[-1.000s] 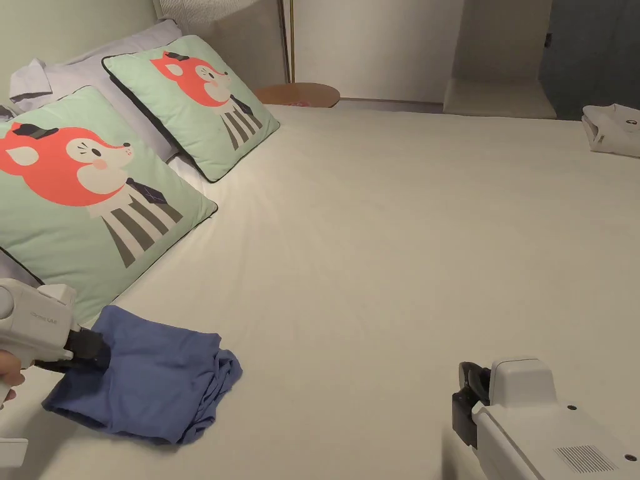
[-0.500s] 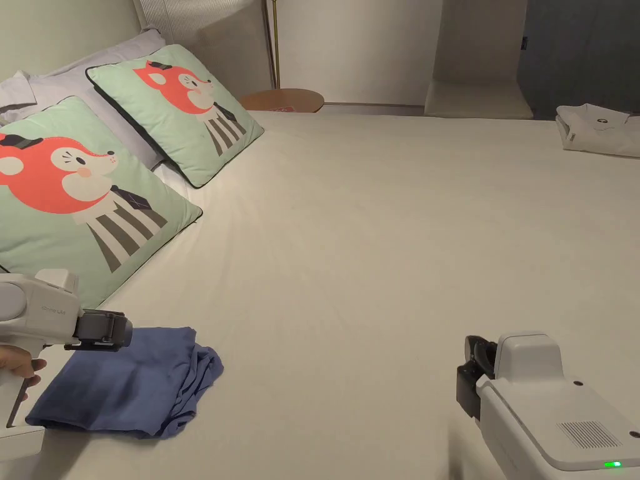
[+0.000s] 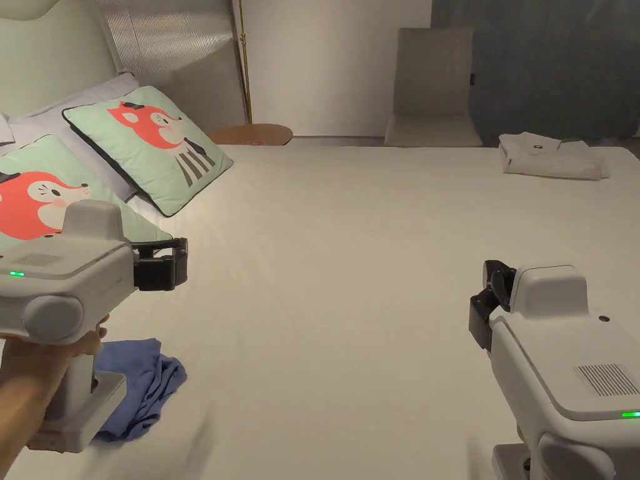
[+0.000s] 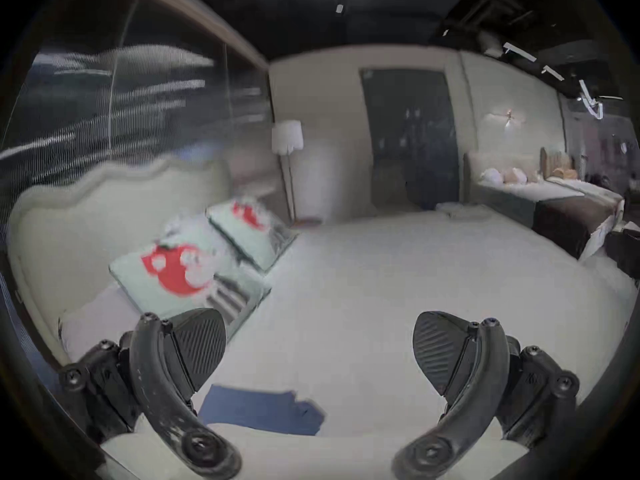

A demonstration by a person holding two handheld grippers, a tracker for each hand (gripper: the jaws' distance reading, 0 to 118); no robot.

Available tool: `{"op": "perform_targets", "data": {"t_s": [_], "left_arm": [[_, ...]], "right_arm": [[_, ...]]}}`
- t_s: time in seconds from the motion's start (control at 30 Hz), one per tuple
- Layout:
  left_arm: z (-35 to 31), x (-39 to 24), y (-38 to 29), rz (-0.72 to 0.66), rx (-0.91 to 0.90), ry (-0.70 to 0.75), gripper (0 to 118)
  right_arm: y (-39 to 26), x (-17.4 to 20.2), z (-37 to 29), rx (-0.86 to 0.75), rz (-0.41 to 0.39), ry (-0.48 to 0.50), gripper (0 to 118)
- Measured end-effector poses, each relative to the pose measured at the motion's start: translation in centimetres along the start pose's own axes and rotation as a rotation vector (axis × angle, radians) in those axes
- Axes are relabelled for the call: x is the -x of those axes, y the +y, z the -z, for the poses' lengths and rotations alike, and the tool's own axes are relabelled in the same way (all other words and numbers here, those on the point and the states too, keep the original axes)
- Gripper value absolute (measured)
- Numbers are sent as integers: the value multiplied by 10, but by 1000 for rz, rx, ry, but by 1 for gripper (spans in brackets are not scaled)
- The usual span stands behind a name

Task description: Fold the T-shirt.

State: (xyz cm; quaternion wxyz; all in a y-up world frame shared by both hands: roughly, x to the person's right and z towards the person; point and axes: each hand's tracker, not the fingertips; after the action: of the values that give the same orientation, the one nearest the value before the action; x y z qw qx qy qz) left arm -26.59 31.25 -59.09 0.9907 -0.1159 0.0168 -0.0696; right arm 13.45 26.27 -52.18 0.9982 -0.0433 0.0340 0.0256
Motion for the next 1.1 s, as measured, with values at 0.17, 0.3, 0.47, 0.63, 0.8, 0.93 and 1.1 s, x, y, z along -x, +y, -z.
{"op": "perform_targets", "data": {"t_s": [0.17, 0.3, 0.47, 0.63, 0.8, 0.93, 1.1], "left_arm": [[-27, -60, -3, -6, -206, -32, 107], [-41, -102, -21, -54, -305, -105, 107], [-52, -144, -44, -116, -346, -113, 106], [-63, -169, -54, -117, -344, -142, 4], [-64, -176, -56, -103, -327, -161, 0], [-63, -177, -54, -101, -331, -154, 0], [-59, -176, -54, -124, -323, -153, 0]], "right_arm": [[8, -21, -17, -55, -34, -57, 1], [14, -34, -32, -85, -51, -102, 1], [13, -45, -47, -107, -59, -148, 1], [11, -51, -55, -107, -67, -172, 1], [11, -53, -58, -105, -52, -187, 1], [12, -55, -58, -104, -44, -191, 1], [12, -57, -56, -106, -47, -193, 1]]}}
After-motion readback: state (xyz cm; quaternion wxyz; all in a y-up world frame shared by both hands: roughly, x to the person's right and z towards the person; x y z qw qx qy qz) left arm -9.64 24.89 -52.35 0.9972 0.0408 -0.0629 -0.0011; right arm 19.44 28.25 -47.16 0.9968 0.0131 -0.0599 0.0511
